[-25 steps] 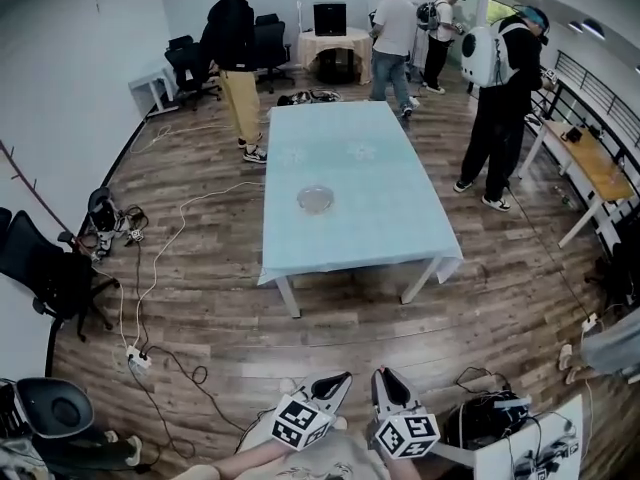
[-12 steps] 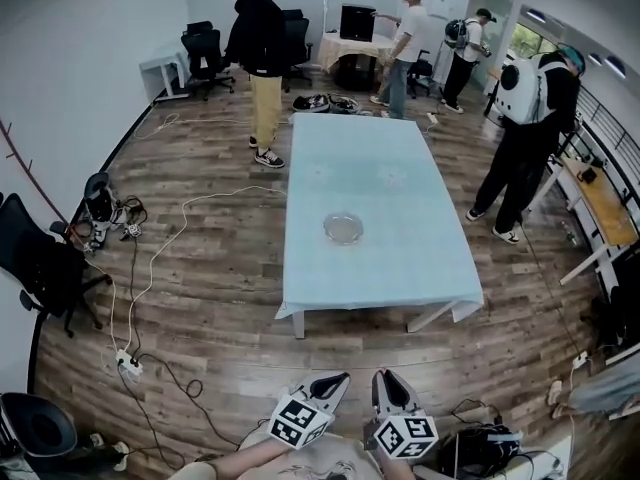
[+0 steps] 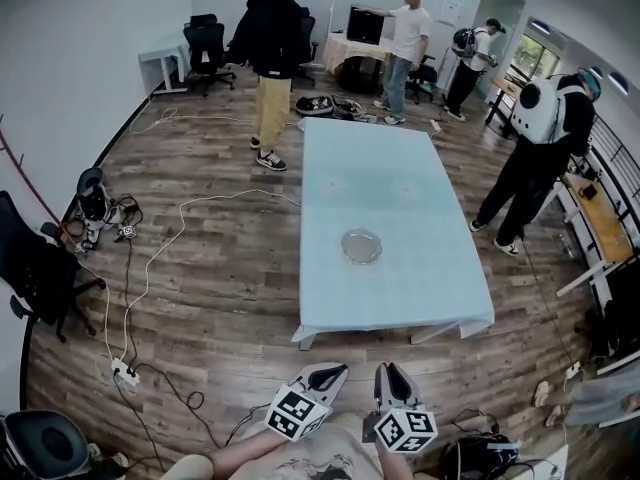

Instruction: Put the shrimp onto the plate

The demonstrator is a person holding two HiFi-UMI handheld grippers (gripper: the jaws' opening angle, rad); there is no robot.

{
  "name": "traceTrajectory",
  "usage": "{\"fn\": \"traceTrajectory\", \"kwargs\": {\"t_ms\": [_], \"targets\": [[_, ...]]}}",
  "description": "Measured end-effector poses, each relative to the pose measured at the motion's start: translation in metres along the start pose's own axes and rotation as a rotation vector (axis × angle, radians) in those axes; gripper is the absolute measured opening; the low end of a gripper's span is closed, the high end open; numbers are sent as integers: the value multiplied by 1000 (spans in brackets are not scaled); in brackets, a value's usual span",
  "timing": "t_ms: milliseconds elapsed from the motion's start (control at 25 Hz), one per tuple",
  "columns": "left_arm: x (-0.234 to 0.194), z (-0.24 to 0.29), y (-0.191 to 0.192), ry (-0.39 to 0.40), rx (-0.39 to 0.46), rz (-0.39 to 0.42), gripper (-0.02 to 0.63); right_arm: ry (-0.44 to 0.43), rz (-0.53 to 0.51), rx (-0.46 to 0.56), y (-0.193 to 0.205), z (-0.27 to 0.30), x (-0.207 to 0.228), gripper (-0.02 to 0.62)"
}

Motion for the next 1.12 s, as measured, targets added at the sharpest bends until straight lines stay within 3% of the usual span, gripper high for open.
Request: {"fn": "traceTrajectory", "kwargs": {"t_ms": [480,680,880,1120], "targets": [[-36,12,11,-21,-35,-56,8,10,13,-53,8,42,0,74],[-56,42,6,-40,-60,-61,8,5,16,-60,-8,74,24,74],[-81,89,-12,-33,-86,-18,8,-27,-3,-62,-40,119,55,72],[-121,156,-46,-93,-90,-4,8,-84,-13,-89,-82,176,91,74]]}}
Point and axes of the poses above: the fingertips, and each gripper's own axes: z forward along the fingers, x to its right, y out of its underside, the point moved 10 cm from there along -z, backward along the fingers, and after that the axes turned 10 degrees about z, right-handed, at the moved point
